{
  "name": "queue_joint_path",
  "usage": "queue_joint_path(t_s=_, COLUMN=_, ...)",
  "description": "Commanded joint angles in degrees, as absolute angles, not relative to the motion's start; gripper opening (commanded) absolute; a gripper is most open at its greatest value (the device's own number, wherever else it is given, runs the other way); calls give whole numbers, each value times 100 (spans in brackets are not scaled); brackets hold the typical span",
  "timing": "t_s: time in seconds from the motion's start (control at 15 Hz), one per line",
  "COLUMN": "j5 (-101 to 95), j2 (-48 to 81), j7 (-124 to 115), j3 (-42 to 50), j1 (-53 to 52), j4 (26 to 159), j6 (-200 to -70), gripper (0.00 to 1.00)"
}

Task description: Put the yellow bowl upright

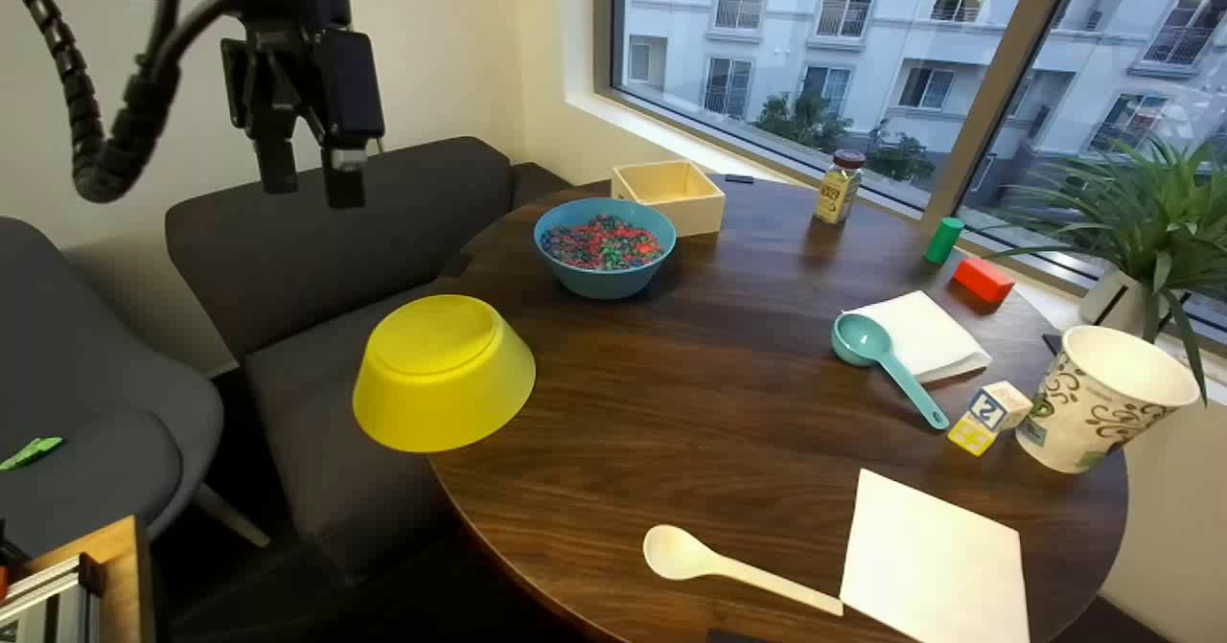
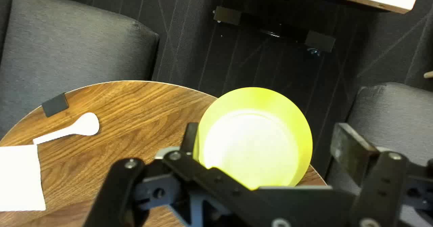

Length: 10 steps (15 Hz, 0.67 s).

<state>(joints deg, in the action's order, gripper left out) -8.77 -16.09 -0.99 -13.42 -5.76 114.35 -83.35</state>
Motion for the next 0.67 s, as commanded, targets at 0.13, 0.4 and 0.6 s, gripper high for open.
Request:
queue_joint_path(t_s=0.13, j5=-902, j2=-1594, j7=-130, j3=-1232, j1=-708, j4=11420, j6=-8318, gripper=100)
queue_joint_path(t_s=0.4, j5=-902, j2=-1594, j7=-130, j3=-1232, j1=-708, j4=11420, j6=-8318, gripper=100)
queue_joint_path(t_s=0.6, j5=-1107, j2=-1534, j7=-117, j3=-1399, j1=-841, j4=11557, j6=-8196, gripper=100)
